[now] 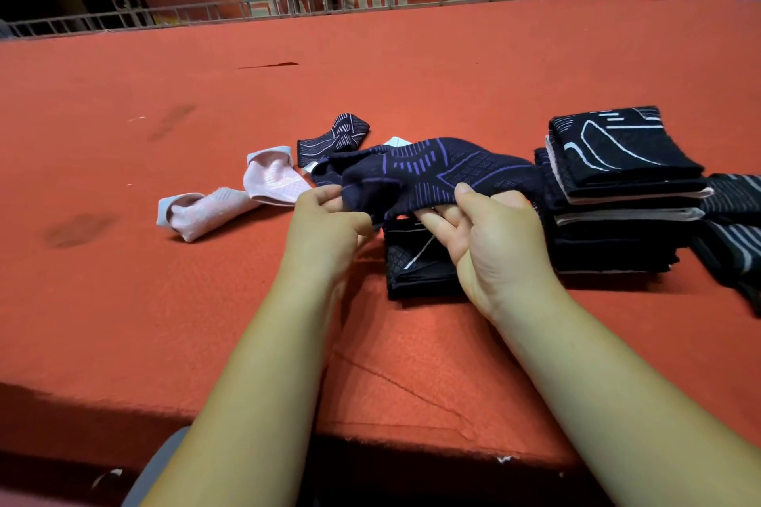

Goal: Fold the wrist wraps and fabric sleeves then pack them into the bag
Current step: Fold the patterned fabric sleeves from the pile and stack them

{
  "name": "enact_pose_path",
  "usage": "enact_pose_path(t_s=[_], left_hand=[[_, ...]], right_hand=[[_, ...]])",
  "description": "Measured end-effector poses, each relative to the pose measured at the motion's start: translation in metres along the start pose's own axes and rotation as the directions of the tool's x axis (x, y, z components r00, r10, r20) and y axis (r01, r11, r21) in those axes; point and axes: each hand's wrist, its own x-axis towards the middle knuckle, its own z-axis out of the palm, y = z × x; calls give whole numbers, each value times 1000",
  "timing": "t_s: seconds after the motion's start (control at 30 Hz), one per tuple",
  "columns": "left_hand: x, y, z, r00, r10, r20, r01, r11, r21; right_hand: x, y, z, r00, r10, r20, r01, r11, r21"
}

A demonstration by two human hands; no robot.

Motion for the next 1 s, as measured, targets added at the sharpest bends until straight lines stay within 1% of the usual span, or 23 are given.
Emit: enact_pose_path(t_s=[0.07, 0.13, 0.2, 0.3, 0.33, 0.4, 0.53, 0.57, 0.67, 0.7, 0.77, 0.8, 0.87, 0.93, 1.0], left_hand=[[2, 2, -6, 999, 52, -2, -51, 997, 63], [3, 7, -12, 997, 75, 2, -75, 996, 52], [8, 11, -18, 996, 81, 32, -81, 997, -8], [13, 12, -22, 991, 91, 103, -74, 984, -163], [12, 11, -21, 986, 95, 135, -71, 983, -171], [8, 4, -14, 974, 98, 203, -71, 988, -135], [3, -16, -1, 968, 72, 242, -55, 996, -76], [3, -20, 1, 968, 69, 242, -56, 997, -59], [2, -27, 3, 984, 88, 153, -104, 990, 95], [3, -28, 4, 989, 68, 131, -84, 990, 115], [4, -26, 5, 992, -6, 127, 0, 999, 51], [4, -24, 6, 987, -47, 157, 47, 999, 5], [-1, -17, 9, 959, -105, 262, 125, 990, -62], [-4, -15, 10, 935, -108, 339, 158, 980, -123], [-4, -14, 10, 919, -98, 383, 180, 966, -186]], right_hand=[[2, -3, -2, 1000, -7, -21, 7, 1000, -6], [3, -5, -4, 999, 4, -32, -3, 1000, 22], [4, -6, -4, 999, 19, -43, -16, 998, 59], [2, -7, -1, 998, 38, -50, -32, 993, 115], [2, -7, 0, 997, 49, -53, -42, 990, 137], [2, -6, 0, 996, 69, -65, -56, 981, 184], [3, -5, -1, 989, 141, -39, -126, 955, 267], [3, -6, -1, 987, 157, -26, -144, 949, 280], [1, -9, 2, 982, 189, -2, -179, 935, 307], [0, -10, 3, 980, 198, 2, -189, 930, 314], [0, -14, 5, 977, 212, -1, -200, 925, 324], [0, -16, 5, 976, 217, -1, -205, 922, 329], [0, -19, 6, 974, 227, 5, -215, 916, 338], [1, -21, 5, 972, 235, 16, -225, 908, 353], [1, -23, 5, 972, 235, 26, -228, 902, 366]])
